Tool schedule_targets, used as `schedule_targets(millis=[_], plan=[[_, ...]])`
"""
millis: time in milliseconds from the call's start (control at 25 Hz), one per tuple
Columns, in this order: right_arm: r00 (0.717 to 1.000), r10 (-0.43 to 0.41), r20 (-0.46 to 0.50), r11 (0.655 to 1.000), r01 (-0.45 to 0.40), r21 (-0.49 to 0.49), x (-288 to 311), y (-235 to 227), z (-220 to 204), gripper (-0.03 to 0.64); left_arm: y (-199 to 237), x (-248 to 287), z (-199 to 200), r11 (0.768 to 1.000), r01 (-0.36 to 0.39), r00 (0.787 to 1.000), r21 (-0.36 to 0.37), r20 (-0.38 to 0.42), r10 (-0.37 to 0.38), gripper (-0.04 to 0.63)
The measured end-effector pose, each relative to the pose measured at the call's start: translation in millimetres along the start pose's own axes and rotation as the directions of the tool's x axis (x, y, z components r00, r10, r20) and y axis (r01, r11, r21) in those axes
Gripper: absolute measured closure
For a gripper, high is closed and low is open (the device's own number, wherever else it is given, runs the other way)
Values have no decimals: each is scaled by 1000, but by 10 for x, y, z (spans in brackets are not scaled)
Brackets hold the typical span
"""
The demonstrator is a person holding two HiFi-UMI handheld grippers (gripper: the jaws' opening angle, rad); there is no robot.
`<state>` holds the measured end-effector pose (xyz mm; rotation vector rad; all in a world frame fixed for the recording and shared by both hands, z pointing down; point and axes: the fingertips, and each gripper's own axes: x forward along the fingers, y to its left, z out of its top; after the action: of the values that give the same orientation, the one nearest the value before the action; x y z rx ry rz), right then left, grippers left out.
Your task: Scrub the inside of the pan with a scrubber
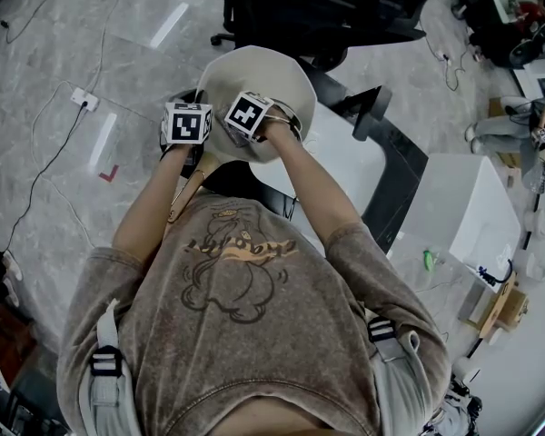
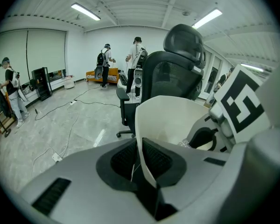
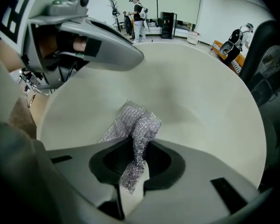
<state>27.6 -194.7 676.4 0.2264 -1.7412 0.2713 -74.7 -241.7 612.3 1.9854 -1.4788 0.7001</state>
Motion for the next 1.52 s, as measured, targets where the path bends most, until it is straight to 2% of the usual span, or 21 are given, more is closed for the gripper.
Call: schedule_targets(millis=[200, 440, 680, 800, 1040, 1320, 1440, 1520], plan=[[995, -13, 97, 999, 8, 49, 50, -36, 208, 538, -7, 19, -30, 1000, 3, 1000, -2, -9, -3, 549], [980, -73, 183, 988, 46, 148, -23, -222, 276, 538, -29, 44, -92, 1000, 8, 999, 7, -32, -7, 549], [955, -218, 199, 964, 180, 194, -50, -535, 309, 538, -27, 50, -95, 1000, 10, 999, 16, -37, -10, 549], [952, -249, 180, 957, 213, 196, -52, -604, 298, 539, -25, 50, -94, 1000, 13, 999, 14, -35, -12, 549], [942, -247, 228, 953, 193, 236, -80, -617, 277, 538, -31, 49, -85, 999, 31, 999, -34, -29, -32, 548], [944, -260, 202, 924, 182, 338, -187, -633, 68, 535, -21, -68, -10, 999, 32, 999, 12, -10, -32, 545], [917, -240, 318, 920, 111, 375, -280, -555, 212, 535, -21, -147, 6, 999, 40, 999, 16, 0, -40, 545], [895, -254, 366, 912, 95, 400, -381, -531, 234, 535, -29, -193, 9, 999, 47, 999, 14, 5, -48, 545]])
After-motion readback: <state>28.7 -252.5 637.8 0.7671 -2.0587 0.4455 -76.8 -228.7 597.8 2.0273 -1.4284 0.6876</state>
